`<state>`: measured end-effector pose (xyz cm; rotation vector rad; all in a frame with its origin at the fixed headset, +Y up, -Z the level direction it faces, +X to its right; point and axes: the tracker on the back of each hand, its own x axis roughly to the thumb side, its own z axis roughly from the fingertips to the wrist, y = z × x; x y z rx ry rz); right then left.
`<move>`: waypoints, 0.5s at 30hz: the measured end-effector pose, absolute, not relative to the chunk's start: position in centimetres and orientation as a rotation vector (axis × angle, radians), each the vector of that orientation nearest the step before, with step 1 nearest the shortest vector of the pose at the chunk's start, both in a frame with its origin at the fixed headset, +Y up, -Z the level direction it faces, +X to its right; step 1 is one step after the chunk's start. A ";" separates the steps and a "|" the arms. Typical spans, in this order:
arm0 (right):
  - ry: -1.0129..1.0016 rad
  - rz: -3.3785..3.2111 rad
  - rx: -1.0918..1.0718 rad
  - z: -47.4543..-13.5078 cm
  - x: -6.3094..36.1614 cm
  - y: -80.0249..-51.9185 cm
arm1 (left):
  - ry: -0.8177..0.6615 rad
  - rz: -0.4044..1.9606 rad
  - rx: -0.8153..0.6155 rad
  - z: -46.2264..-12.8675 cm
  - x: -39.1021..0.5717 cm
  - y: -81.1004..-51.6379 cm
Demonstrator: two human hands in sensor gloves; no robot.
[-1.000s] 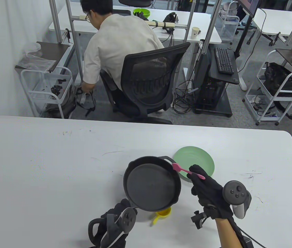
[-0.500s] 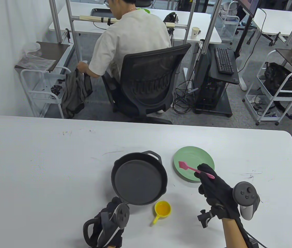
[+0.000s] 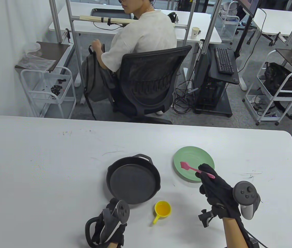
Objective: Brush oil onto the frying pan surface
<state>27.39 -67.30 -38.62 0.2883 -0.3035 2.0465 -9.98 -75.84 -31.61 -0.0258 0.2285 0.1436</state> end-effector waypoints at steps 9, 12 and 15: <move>-0.301 2.069 0.299 -38.8 27.4 -67.4 | 0.183 0.052 -0.130 -32.0 -9.0 -76.4; -0.308 2.090 0.334 -38.8 27.3 -67.3 | 0.165 0.042 -0.124 -32.0 -9.2 -76.0; -0.345 2.159 0.363 -39.1 27.2 -66.7 | 0.151 0.081 -0.071 -31.5 -9.9 -75.3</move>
